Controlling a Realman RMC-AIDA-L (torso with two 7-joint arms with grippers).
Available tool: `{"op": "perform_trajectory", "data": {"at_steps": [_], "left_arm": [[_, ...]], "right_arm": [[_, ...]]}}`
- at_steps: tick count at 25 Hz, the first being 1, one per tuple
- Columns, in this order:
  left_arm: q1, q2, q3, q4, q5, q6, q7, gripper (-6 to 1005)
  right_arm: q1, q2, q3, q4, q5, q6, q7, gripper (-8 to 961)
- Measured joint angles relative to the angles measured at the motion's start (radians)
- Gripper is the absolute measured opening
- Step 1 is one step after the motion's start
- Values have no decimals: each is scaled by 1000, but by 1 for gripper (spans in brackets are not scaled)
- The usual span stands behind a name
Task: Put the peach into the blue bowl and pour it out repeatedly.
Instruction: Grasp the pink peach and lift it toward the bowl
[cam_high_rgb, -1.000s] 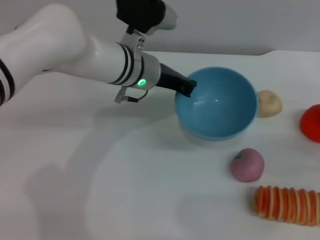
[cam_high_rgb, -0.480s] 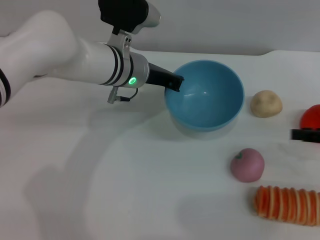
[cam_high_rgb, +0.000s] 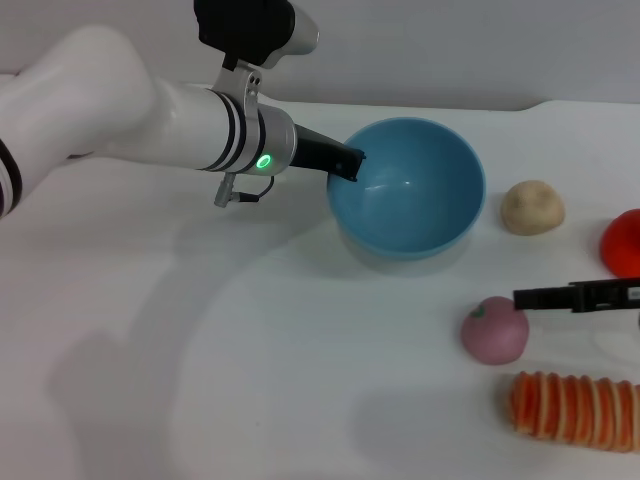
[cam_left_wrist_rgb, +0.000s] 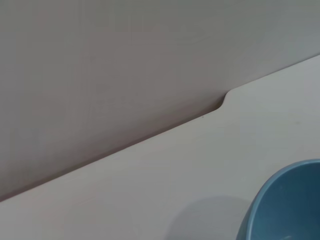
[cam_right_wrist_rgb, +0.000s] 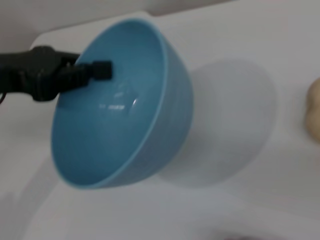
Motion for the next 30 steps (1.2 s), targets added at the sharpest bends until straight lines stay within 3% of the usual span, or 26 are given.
{"op": "perform_trajectory", "data": {"at_steps": [22, 27, 30], "left_arm": [[14, 0, 1, -10, -5, -11, 0, -2], [22, -1, 1, -10, -7, -11, 0, -1], [23, -1, 2, -10, -7, -11, 0, -1]], "right_arm": [[36, 5, -72, 116, -12, 77, 4, 360], [25, 6, -72, 84, 7, 44, 0, 178], [11, 7, -73, 26, 80, -54, -26, 103]]}}
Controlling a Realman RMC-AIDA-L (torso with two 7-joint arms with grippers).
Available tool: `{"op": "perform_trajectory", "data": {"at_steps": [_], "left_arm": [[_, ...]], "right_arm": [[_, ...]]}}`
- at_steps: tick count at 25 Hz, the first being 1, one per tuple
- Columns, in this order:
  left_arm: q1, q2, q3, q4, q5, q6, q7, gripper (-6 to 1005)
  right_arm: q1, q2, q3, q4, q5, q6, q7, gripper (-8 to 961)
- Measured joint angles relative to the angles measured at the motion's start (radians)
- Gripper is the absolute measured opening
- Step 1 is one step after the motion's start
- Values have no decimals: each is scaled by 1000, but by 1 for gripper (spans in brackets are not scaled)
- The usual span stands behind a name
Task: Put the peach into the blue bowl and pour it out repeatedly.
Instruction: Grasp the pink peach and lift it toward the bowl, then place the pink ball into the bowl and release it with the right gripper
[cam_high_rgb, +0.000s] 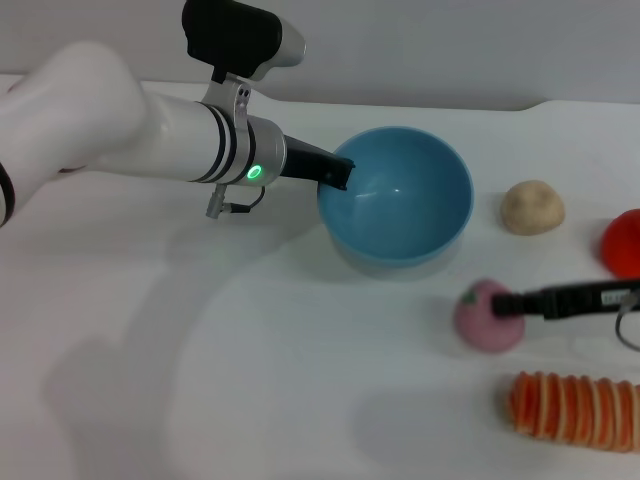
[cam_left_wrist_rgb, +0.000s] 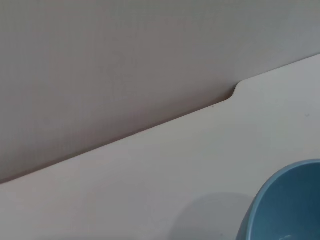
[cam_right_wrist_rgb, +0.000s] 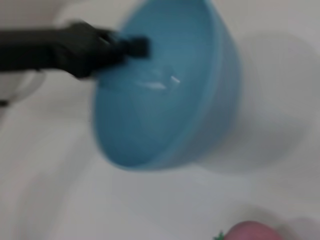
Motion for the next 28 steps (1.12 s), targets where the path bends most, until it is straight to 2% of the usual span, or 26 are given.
{"op": "perform_trajectory", "data": {"at_steps": [3, 7, 10, 15, 16, 19, 24, 28], "left_arm": [[0, 0, 1, 0, 1, 2, 0, -2], [0, -1, 7, 0, 0, 13, 0, -2], [-1, -2, 37, 1, -3, 21, 0, -3], [-7, -6, 81, 9, -17, 41, -1, -2], [-10, -7, 114, 13, -40, 44, -1, -2], [-12, -7, 139, 21, -59, 44, -1, -2], [-11, -7, 151, 27, -74, 40, -2, -2], [-5, -7, 151, 27, -76, 36, -2, -2]], "right_arm": [[-28, -1, 0, -100, 127, -142, -34, 45], [-68, -3, 1, -215, 284, -262, -43, 73], [-82, -3, 5, -237, 393, -277, -75, 95], [-48, -4, -1, -189, 445, -182, -127, 130], [-33, -3, -7, -164, 443, -157, -133, 138], [12, -4, -60, -79, 438, -39, -154, 159], [22, -3, -126, -58, 437, 39, -171, 195], [14, -2, -136, -55, 438, 47, -171, 223]]}}
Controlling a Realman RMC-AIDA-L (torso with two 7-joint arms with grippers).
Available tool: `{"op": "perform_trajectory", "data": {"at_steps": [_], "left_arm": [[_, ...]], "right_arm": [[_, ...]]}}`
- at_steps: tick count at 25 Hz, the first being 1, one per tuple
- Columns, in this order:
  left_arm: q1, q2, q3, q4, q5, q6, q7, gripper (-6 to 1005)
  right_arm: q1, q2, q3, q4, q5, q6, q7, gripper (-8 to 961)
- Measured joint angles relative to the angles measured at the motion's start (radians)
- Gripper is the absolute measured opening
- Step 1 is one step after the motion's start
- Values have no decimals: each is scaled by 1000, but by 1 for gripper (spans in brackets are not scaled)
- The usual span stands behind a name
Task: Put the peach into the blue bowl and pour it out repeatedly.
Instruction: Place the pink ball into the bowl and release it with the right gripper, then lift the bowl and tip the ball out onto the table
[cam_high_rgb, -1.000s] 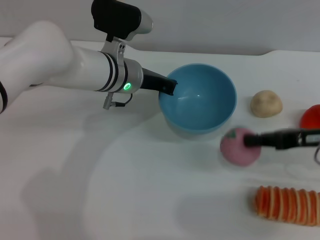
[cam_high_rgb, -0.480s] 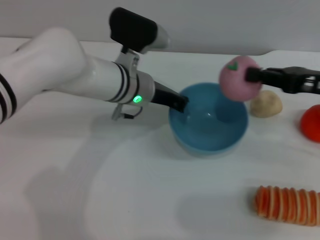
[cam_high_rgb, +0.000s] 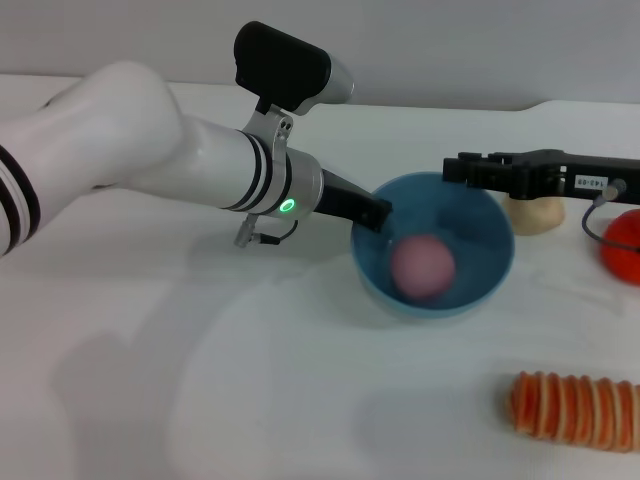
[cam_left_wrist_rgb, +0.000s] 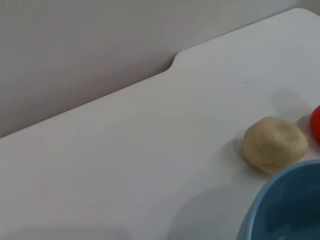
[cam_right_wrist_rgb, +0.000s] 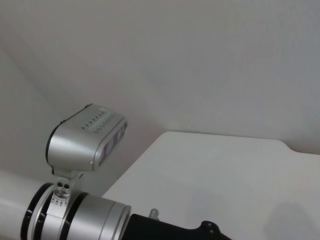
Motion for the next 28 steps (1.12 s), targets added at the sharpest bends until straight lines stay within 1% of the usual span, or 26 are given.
{"op": "perform_trajectory", "data": {"at_steps": [3, 5, 7, 9, 11, 12, 14, 17, 19, 22, 24, 28], "left_arm": [[1, 0, 0, 0, 0, -5, 0, -2], [1, 0, 0, -1, 0, -11, 0, -1], [2, 1, 0, -1, -1, -19, 2, -1], [2, 1, 0, 0, 0, -32, 8, -1], [1, 2, 2, 8, 2, -50, 14, -1], [-1, 2, 5, 14, 5, -60, 15, -1], [-5, 4, 8, 31, 8, -74, 19, -1], [-9, 4, 10, 76, 9, -98, 54, -1], [-14, 2, 22, 105, 10, -128, 99, -1], [-29, 0, 80, 136, 11, -206, 158, -2], [-40, 0, 140, 152, 11, -273, 208, -2], [-48, -2, 275, 191, 12, -414, 377, -2]], "right_arm": [[-16, -2, 12, -6, 5, 2, -10, 363], [-40, -1, 36, -18, 9, 20, -41, 456], [-69, 0, 77, -25, 11, 52, -94, 456], [-118, 2, 138, -22, 31, 103, -191, 457], [-191, 4, 188, 0, 122, 146, -326, 457], [-191, 4, 188, 0, 122, 146, -326, 458], [-263, 3, 211, 19, 224, 145, -402, 458], [-372, 3, 219, 53, 372, 124, -507, 458], [-419, 2, 223, 97, 435, 120, -569, 458], [-450, 1, 251, 179, 460, 121, -651, 458], [-457, 2, 290, 260, 463, 121, -734, 457], [-459, 5, 347, 399, 504, 96, -865, 457]]}}
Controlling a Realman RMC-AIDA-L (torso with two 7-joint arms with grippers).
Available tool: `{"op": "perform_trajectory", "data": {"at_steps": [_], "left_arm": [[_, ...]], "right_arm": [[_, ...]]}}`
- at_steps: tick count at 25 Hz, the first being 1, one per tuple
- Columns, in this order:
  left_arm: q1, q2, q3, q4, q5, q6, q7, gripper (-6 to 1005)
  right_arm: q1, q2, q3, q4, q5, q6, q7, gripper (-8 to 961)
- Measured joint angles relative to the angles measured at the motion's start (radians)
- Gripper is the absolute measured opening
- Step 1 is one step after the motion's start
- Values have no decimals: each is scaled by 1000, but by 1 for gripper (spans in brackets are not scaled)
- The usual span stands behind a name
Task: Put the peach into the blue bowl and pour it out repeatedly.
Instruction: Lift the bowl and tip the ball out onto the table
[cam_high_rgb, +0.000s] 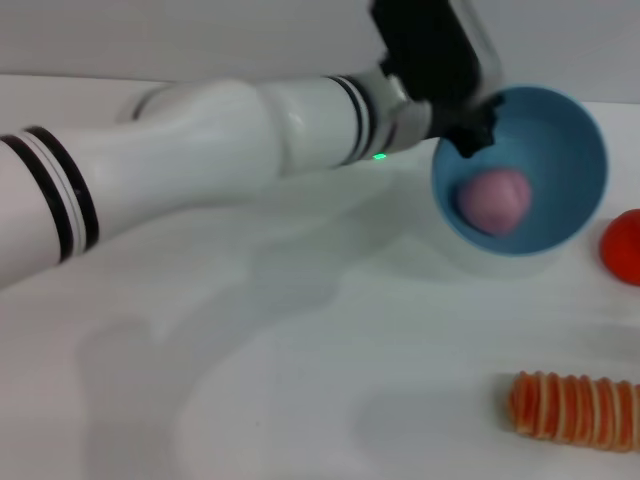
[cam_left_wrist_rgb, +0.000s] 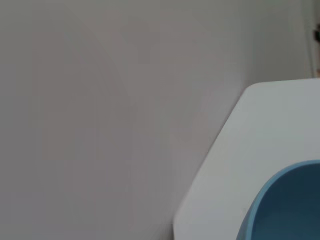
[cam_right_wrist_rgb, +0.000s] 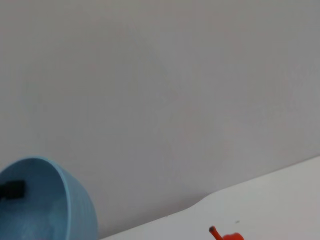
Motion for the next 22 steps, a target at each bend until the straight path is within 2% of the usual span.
{"op": "perform_trajectory", "data": {"at_steps": [5, 8, 14, 17, 22], "left_arm": [[-1, -3, 188, 16, 0, -248, 108, -1], [8, -3, 237, 25, 1, -321, 175, -1], [55, -3, 379, 42, 30, -525, 445, -1], [77, -3, 432, 34, 95, -621, 542, -2], [105, -3, 463, 34, 143, -661, 669, -2]], "right_arm": [[2, 1, 11, 58, 30, -3, -34, 457], [3, 0, 11, 63, 31, -5, -36, 457], [12, -1, 13, 64, 33, -12, -37, 457], [20, -1, 22, 64, 35, -14, -37, 457], [24, -1, 35, 62, 35, -14, -37, 456]]}}
